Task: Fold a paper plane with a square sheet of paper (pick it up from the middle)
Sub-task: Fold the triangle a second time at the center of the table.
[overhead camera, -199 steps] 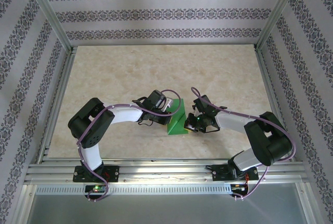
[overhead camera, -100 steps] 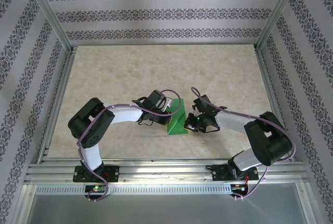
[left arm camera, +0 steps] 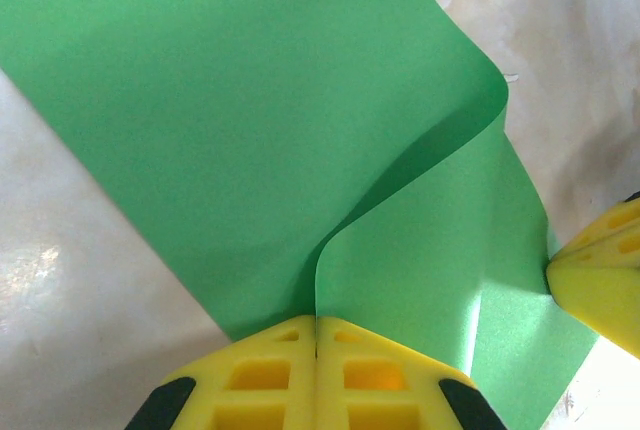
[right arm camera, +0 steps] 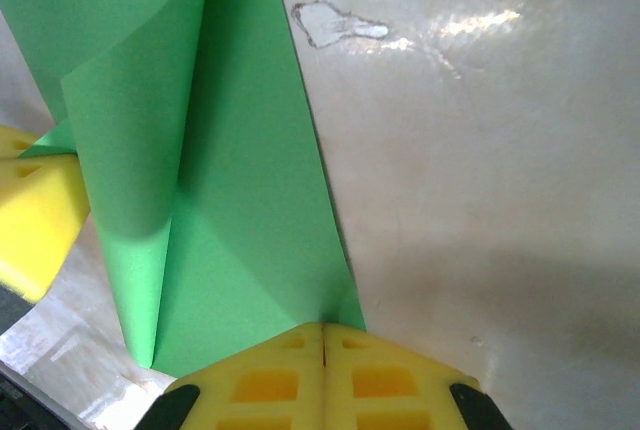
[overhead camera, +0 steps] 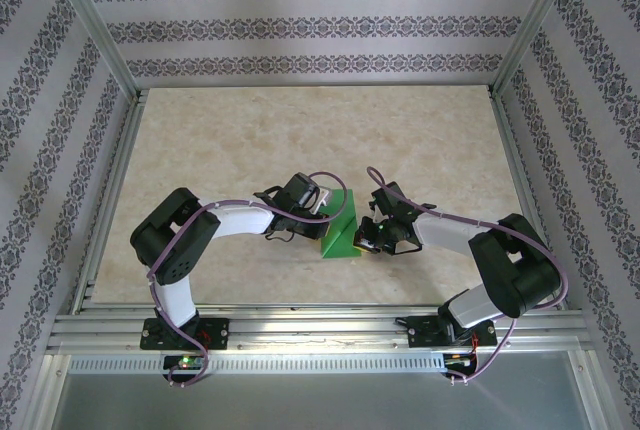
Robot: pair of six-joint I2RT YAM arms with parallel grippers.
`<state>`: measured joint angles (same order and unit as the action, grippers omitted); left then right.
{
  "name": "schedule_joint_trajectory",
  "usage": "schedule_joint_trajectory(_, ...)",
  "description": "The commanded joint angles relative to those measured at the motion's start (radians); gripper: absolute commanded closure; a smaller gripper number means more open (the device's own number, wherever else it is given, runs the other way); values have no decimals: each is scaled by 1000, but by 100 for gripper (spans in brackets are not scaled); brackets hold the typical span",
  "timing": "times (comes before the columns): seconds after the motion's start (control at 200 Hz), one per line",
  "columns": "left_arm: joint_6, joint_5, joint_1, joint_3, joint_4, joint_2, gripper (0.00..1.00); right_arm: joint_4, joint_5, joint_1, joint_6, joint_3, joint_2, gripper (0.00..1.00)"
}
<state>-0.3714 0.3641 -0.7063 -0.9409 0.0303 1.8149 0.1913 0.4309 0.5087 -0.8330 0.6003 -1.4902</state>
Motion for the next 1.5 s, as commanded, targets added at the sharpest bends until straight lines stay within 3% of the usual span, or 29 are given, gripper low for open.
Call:
schedule_joint_trajectory(0.0,-3,-13,11,13,-1,-14,100,54,-51,8,12,-10,-39,95)
schedule_joint_trajectory(0.235,-8,4,11,19,6,7,100,11,-37,5,-14,7,31,92)
schedule_joint_trajectory(0.43,-18,7,11,37,-4,3,100,-138,6,12,-107,7,107,94)
schedule_joint_trajectory(0.794,-18,16,11,34,-3,3,100,-436,78,46,-269,-2,-35,99)
schedule_joint_trajectory(1.499,0,18,12,17,29,10,100,-474,53,49,-289,-78,-168,100)
